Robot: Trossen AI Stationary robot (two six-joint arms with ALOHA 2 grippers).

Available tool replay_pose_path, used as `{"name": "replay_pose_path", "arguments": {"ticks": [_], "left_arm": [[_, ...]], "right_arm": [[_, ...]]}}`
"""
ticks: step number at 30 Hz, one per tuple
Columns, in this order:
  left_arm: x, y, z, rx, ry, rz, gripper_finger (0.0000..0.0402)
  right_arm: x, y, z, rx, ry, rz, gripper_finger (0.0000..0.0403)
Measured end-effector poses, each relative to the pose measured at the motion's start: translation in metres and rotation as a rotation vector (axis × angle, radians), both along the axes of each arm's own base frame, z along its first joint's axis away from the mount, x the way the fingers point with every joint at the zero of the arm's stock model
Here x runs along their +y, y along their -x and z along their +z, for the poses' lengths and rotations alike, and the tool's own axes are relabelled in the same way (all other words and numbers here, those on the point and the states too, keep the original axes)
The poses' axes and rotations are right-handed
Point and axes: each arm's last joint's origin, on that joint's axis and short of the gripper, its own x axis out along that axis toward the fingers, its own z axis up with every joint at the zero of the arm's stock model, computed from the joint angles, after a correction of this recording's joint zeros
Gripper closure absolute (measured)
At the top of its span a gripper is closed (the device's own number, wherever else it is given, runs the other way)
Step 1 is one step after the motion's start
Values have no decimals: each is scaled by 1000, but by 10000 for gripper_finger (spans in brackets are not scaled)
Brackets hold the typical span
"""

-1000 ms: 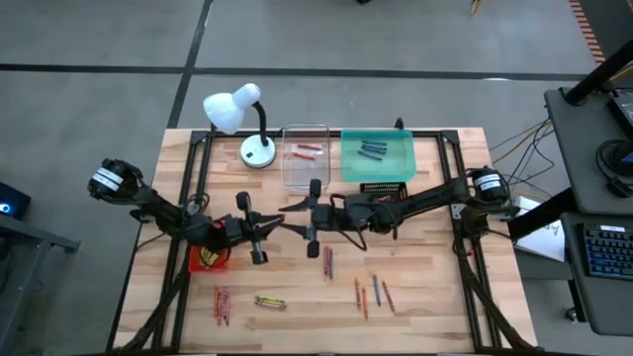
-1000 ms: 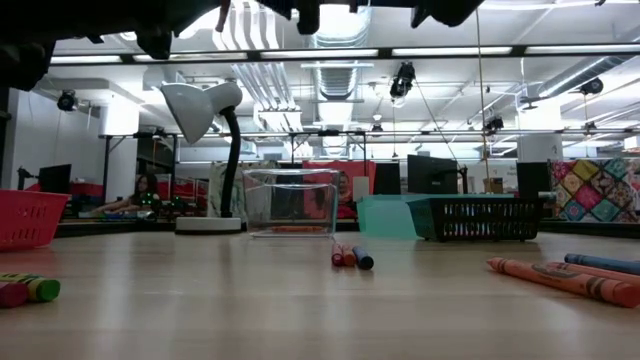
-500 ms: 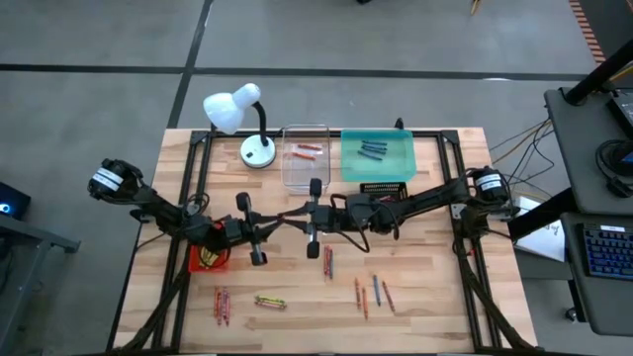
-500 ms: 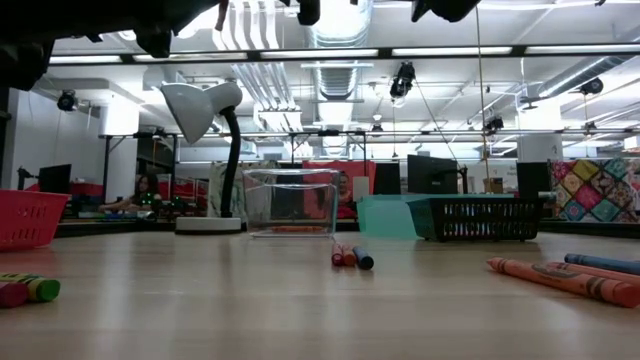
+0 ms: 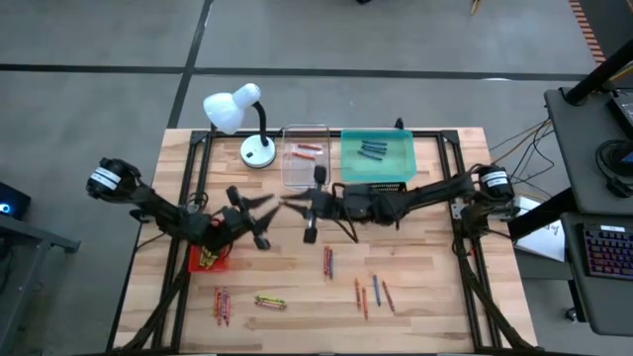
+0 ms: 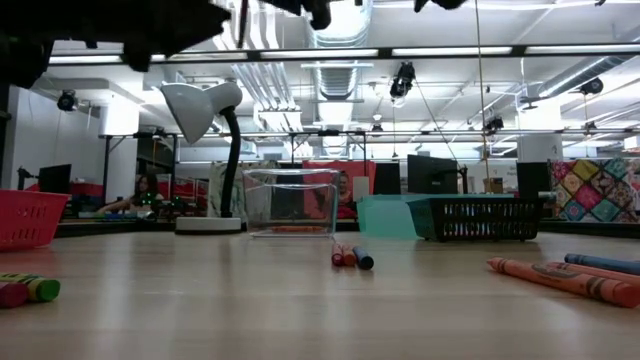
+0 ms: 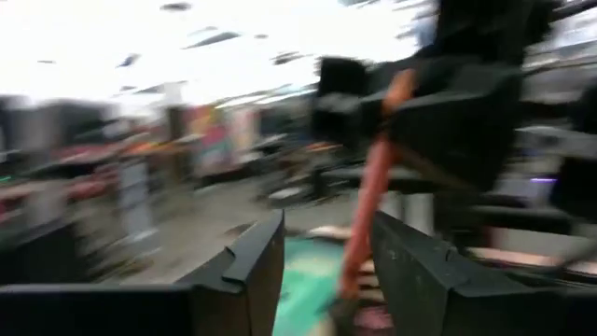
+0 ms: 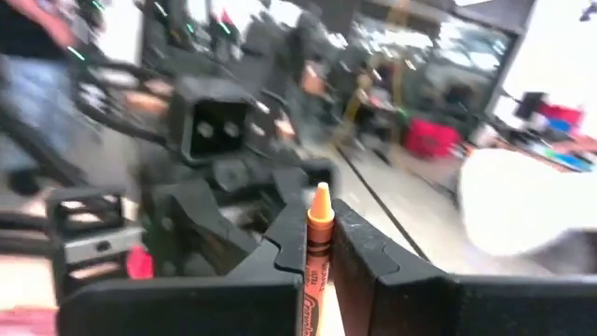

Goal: Sort crayons
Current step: Put the orange crayon into the transparent bin

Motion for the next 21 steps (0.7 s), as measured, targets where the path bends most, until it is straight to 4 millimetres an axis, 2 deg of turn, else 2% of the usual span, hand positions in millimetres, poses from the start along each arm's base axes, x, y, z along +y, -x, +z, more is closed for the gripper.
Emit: {"name": "replay_pose_path", "arguments": {"ticks": [5, 11, 13, 16, 18, 21], "left_arm": [[8, 9, 9, 51, 25, 209, 249], [12, 17, 18, 76, 9, 274, 248], [13, 18, 20, 74, 8, 277, 248], [13, 18, 21, 78, 1, 281, 248], [13, 18, 21, 84, -4, 285, 248], [13, 18, 20, 86, -6, 286, 248]], "right_arm": [[-34, -6, 14, 181, 11, -155, 387], [-106, -5, 14, 343, -92, -339, 387], [-134, -1, 5, 389, -159, -379, 387], [-171, 1, -11, 403, -292, -316, 387], [-190, 0, -26, 415, -373, -269, 387], [-208, 0, -48, 453, -449, -272, 387]]}}
